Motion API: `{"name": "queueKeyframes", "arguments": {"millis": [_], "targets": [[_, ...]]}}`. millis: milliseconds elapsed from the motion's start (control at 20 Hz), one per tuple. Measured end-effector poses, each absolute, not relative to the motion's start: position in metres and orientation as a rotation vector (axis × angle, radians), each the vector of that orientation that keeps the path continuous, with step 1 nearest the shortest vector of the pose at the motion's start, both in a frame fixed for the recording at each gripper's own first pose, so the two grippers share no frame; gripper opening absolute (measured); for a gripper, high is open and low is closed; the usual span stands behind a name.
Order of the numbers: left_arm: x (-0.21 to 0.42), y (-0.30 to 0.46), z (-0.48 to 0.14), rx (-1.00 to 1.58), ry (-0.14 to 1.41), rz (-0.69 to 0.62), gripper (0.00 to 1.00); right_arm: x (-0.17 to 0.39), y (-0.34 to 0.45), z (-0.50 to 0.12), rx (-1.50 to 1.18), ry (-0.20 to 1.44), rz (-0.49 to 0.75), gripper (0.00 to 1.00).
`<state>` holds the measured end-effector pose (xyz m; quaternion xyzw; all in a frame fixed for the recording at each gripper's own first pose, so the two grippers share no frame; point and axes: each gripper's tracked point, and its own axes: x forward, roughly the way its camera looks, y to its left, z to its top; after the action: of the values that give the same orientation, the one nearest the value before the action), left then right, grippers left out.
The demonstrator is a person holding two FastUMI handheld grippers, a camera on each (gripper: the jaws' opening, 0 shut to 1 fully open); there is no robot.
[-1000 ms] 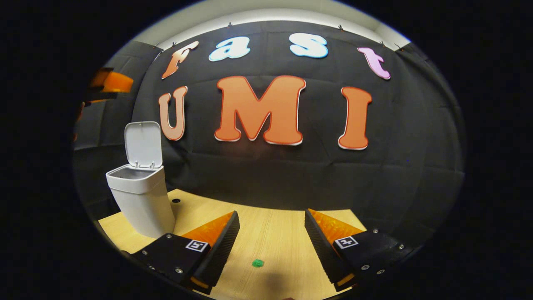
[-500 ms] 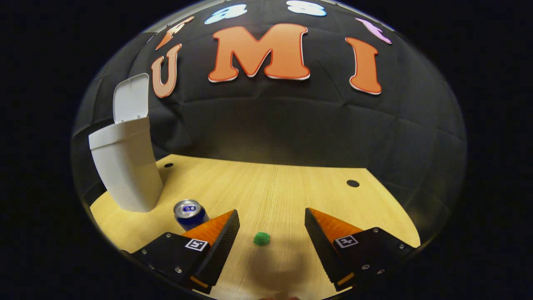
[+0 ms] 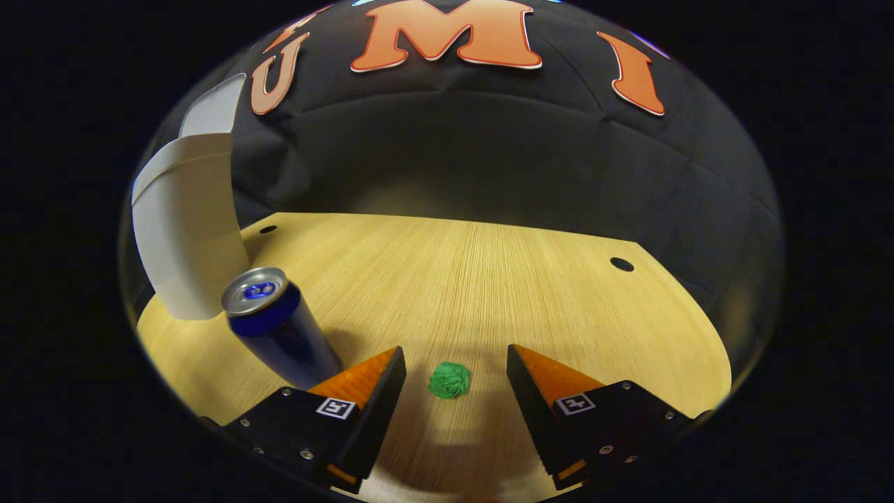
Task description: Press the lid of the desktop garbage bin to open it, pick up the crumpled paper on the desktop and throw it into the bin, then pick up the pop can on the desktop and drop it into the bin, and finally close the garbage bin lid.
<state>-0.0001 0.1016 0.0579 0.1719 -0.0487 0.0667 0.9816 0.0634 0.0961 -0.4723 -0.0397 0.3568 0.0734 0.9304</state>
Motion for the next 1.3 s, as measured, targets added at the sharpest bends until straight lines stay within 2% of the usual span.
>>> {"name": "queueKeyframes", "arguments": {"millis": [150, 200, 250, 300, 350, 400, 450, 650, 700, 800, 850, 1150, 1200, 1300], "targets": [[0.000, 0.108, 0.059, 0.352, -0.093, 0.138, 0.98, 0.061, 0.094, -0.490, -0.088, 0.779, 0.129, 0.71], [0.000, 0.108, 0.060, 0.352, -0.094, 0.138, 0.98, 0.060, 0.092, -0.495, -0.101, 0.791, 0.117, 0.62], [0.002, 0.110, 0.057, 0.348, -0.091, 0.136, 0.98, 0.058, 0.092, -0.497, -0.102, 0.806, 0.113, 0.47], [0.003, 0.111, 0.055, 0.342, -0.085, 0.134, 0.95, 0.061, 0.091, -0.499, -0.100, 0.806, 0.103, 0.36], [0.005, 0.112, 0.053, 0.334, -0.078, 0.130, 0.95, 0.060, 0.092, -0.501, -0.104, 0.817, 0.100, 0.39], [0.007, 0.112, 0.052, 0.328, -0.073, 0.127, 0.98, 0.057, 0.092, -0.503, -0.112, 0.831, 0.100, 0.31], [0.009, 0.113, 0.050, 0.322, -0.069, 0.123, 0.95, 0.056, 0.092, -0.502, -0.122, 0.832, 0.097, 0.29], [0.016, 0.111, 0.047, 0.300, -0.067, 0.094, 0.99, 0.052, 0.091, -0.484, -0.102, 0.835, 0.090, 0.20], [0.019, 0.112, 0.047, 0.292, -0.065, 0.087, 0.95, 0.053, 0.089, -0.476, -0.099, 0.823, 0.087, 0.20], [0.023, 0.114, 0.045, 0.268, -0.064, 0.078, 0.95, 0.054, 0.090, -0.454, -0.091, 0.792, 0.088, 0.20], [0.024, 0.114, 0.044, 0.255, -0.063, 0.075, 0.99, 0.053, 0.091, -0.441, -0.089, 0.775, 0.092, 0.19], [0.032, 0.118, 0.045, 0.187, -0.086, 0.059, 0.99, 0.059, 0.098, -0.336, -0.072, 0.612, 0.124, 0.18], [0.032, 0.119, 0.046, 0.176, -0.091, 0.060, 0.95, 0.059, 0.102, -0.321, -0.068, 0.584, 0.133, 0.18], [0.033, 0.120, 0.046, 0.158, -0.098, 0.065, 0.98, 0.059, 0.105, -0.287, -0.067, 0.530, 0.146, 0.17]]}}
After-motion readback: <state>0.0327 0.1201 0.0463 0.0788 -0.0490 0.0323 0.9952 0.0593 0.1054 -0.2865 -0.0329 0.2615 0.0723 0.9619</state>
